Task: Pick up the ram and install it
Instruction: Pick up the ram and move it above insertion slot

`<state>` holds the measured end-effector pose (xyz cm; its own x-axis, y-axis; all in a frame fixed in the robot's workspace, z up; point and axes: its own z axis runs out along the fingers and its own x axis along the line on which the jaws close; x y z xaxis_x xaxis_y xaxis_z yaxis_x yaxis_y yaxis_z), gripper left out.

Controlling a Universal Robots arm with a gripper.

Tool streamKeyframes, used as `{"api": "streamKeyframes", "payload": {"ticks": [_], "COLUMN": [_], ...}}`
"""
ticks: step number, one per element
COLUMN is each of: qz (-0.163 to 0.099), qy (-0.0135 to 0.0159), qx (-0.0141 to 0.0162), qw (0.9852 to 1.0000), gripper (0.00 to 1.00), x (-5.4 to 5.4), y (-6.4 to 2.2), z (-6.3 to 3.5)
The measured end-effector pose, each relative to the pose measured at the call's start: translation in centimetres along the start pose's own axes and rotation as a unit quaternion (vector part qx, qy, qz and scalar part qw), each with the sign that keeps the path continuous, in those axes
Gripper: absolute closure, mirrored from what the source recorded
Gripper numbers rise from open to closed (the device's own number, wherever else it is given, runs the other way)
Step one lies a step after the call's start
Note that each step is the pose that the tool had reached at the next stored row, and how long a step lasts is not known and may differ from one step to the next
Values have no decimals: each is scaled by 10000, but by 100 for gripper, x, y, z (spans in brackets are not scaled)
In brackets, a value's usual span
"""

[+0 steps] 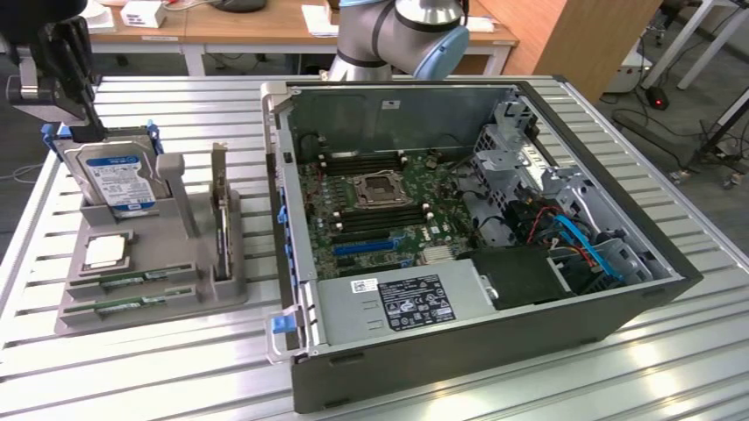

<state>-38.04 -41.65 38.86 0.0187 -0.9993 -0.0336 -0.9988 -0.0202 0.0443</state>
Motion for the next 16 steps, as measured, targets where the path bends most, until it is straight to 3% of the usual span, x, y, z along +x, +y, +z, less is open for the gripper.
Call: {"api": "streamKeyframes", "payload": {"ticks": [4, 7, 16], "qz": [0, 0, 0], "qy": [0, 0, 0], "qx": [0, 0, 0], "qw": [10000, 10000, 10000], "gripper": [90, 77, 77], "x": [0, 0, 62], "y": [0, 0, 1], "z": [0, 0, -2]}}
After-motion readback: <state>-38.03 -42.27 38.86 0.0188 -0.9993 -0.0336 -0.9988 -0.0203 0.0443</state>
